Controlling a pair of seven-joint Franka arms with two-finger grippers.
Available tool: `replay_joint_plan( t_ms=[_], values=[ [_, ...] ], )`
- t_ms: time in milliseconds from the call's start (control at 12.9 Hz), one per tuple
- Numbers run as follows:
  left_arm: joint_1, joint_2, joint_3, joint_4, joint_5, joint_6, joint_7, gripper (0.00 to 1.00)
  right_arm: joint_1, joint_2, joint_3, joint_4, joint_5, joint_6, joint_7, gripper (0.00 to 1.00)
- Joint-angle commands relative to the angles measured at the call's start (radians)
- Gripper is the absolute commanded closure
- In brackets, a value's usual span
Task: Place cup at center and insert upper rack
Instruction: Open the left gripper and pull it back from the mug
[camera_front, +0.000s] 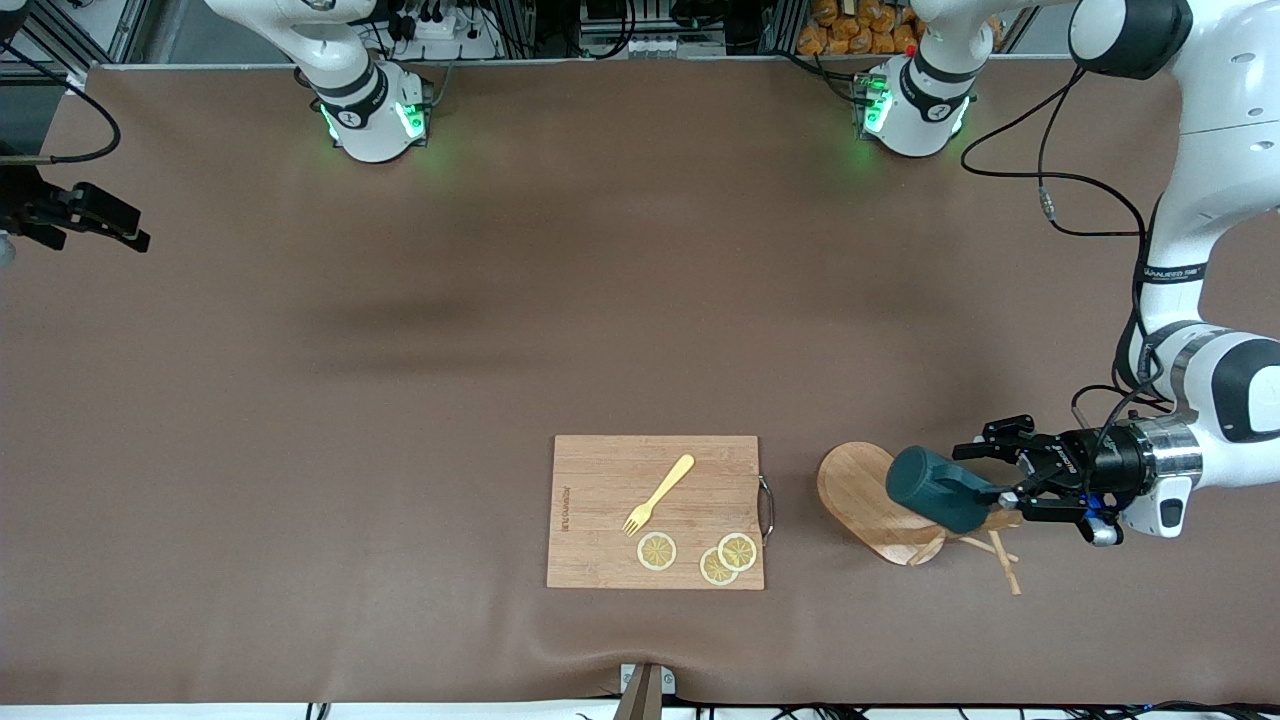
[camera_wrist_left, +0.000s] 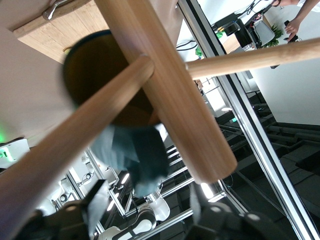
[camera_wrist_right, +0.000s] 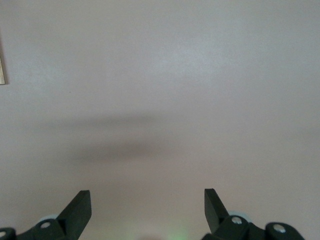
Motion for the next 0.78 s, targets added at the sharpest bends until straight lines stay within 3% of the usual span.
replay_joint_plan(
  t_ms=[0,698],
  values=[
    [0.016,-0.025,-0.009,0.002,-0.018,-0.013,-0.050,0.00,0.007,-0.010,0.000,-0.007,-0.012,0.006,-0.001,0.00],
    [0.017,-0.179,-0.006,0.003,-0.005,-0.017,-0.292,0.00,0.027,-0.011,-0.004,-0.007,-0.008,0.005,0.006,0.00]
  ],
)
